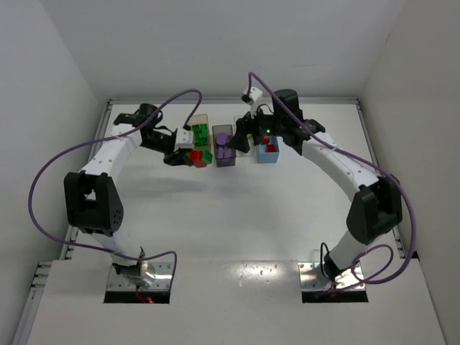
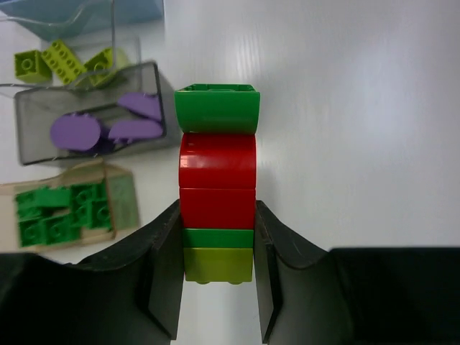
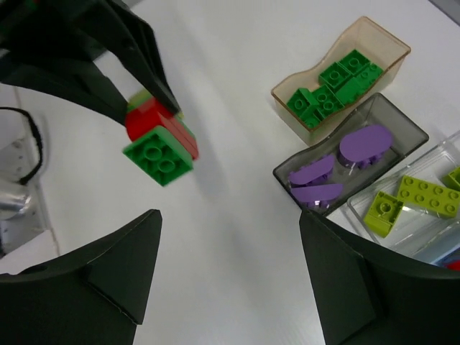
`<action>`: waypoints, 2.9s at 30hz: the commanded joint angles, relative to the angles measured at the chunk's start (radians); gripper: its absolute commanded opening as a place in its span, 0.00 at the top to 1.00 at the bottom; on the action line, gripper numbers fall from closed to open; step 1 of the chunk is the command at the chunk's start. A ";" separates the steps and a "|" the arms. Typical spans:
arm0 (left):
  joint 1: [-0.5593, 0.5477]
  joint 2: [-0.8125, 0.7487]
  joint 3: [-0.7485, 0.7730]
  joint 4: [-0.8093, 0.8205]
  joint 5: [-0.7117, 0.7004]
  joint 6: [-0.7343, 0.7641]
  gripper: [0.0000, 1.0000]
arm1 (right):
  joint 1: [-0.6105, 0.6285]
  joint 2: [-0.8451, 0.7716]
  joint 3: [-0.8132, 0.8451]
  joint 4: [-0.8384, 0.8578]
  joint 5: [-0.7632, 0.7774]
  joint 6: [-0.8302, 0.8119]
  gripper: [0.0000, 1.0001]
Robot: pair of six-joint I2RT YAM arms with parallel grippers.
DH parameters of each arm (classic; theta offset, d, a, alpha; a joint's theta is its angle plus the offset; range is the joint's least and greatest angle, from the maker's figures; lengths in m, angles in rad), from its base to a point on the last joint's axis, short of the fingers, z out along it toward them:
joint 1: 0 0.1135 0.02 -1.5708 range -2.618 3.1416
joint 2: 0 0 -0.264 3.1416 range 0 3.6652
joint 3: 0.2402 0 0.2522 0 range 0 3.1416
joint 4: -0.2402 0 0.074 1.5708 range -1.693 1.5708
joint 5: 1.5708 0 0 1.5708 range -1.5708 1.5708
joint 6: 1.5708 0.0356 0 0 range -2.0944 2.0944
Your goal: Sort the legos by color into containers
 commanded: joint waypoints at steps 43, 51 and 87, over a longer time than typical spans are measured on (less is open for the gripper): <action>-0.275 -0.014 0.149 0.376 0.285 -1.029 0.76 | -0.154 0.013 -0.028 0.238 -0.624 0.174 0.22; -0.275 -0.014 0.149 0.340 0.285 -1.005 0.76 | -0.155 0.042 0.001 0.238 -0.614 0.162 0.43; 0.009 -0.264 -0.278 0.413 -0.147 -0.971 0.76 | -0.153 0.299 0.250 0.448 -0.536 0.402 0.96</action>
